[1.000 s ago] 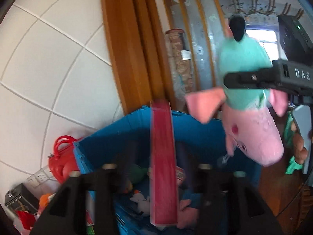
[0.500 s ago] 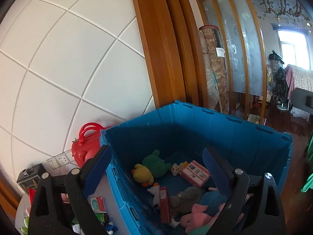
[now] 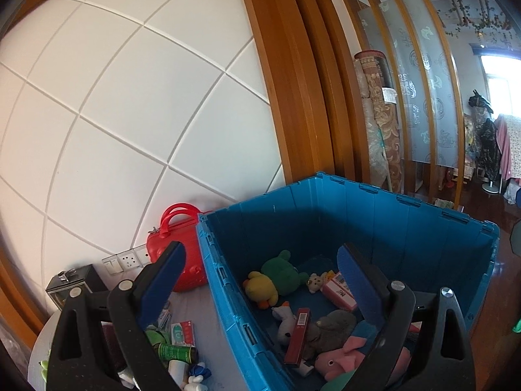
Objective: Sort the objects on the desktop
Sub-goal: 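Move both open tools back to the pile on the table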
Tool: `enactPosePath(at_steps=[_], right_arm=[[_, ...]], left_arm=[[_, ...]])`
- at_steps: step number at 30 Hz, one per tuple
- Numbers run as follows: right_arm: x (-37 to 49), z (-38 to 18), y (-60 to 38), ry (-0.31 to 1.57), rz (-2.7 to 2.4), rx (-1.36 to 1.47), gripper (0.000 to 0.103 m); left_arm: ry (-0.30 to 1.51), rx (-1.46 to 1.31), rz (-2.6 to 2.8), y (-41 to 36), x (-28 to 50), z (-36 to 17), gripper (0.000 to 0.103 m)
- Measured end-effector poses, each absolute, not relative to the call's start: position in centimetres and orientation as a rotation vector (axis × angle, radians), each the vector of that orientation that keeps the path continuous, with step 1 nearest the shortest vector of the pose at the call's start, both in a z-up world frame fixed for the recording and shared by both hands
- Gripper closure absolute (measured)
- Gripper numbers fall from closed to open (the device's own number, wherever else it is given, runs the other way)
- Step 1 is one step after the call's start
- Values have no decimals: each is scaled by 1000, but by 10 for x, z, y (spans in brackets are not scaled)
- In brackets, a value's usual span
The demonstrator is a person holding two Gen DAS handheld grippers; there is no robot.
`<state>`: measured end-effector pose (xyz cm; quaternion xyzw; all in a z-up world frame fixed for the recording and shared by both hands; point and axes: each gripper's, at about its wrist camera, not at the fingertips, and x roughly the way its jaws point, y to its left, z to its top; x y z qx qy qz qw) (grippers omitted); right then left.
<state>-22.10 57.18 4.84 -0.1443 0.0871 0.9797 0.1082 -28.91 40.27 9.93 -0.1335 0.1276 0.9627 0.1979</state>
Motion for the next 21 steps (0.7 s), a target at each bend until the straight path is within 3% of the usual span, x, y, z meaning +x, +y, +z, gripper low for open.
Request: enactPosePath(at_steps=[10,21], right_arm=[[-230,45,546,270,2943,-428,0],[-274,31,434,231,3069,-504,0]], left_arm=[[295,-408,2772,350,-286,85,8],[216,-510,2927,184,-288,31,8]])
